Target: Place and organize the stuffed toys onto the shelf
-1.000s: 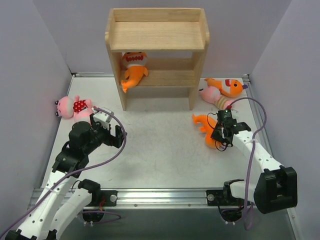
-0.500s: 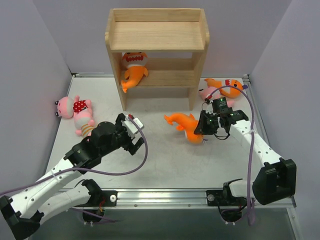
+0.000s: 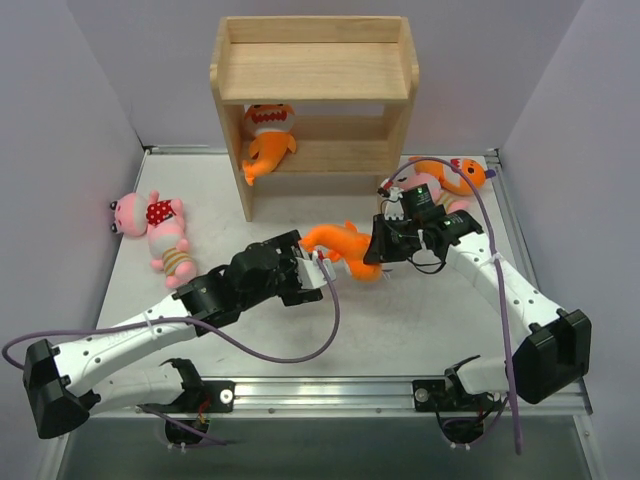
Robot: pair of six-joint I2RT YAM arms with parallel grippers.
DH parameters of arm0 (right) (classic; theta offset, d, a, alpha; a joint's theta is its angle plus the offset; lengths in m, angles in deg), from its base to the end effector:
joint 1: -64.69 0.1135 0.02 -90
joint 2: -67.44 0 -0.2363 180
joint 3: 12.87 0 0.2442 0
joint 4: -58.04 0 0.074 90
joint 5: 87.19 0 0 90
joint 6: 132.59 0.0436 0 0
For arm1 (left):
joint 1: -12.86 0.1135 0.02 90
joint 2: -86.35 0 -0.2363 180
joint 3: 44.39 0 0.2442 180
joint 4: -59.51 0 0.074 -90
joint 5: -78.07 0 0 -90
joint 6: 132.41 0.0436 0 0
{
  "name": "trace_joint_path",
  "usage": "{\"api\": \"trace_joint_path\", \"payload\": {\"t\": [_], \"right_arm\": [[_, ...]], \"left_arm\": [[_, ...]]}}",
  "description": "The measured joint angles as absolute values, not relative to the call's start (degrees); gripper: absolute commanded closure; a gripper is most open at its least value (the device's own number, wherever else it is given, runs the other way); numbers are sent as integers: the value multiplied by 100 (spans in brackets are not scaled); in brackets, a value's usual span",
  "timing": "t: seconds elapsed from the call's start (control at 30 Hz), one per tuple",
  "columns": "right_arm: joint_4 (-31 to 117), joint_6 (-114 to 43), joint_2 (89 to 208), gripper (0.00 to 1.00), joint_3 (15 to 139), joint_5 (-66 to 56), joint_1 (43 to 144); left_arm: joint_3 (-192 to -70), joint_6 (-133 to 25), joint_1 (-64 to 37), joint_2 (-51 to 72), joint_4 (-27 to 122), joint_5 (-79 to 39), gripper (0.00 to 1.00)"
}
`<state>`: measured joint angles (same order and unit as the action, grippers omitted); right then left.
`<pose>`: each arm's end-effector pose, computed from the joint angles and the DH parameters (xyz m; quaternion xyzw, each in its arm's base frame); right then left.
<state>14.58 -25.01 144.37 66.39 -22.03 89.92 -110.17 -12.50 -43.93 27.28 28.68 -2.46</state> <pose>0.2600 0.1428 0.2789 -0.1481 0.8812 0.3297 0.3047 0.1418 -0.2034 0.2969 0.5415 0.6390 -0.0586 0.5432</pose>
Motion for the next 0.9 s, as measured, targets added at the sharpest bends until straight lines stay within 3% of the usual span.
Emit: {"api": "trace_joint_path", "payload": {"t": [0.47, 0.9], "right_arm": [[1425, -2536, 14612, 100, 6807, -2207, 9502], [1421, -2538, 14620, 100, 6846, -2220, 9626]], "left_arm": [[-11386, -6, -4559, 1705, 3290, 189, 4], [-11609, 173, -4634, 1084, 3043, 91, 4]]}}
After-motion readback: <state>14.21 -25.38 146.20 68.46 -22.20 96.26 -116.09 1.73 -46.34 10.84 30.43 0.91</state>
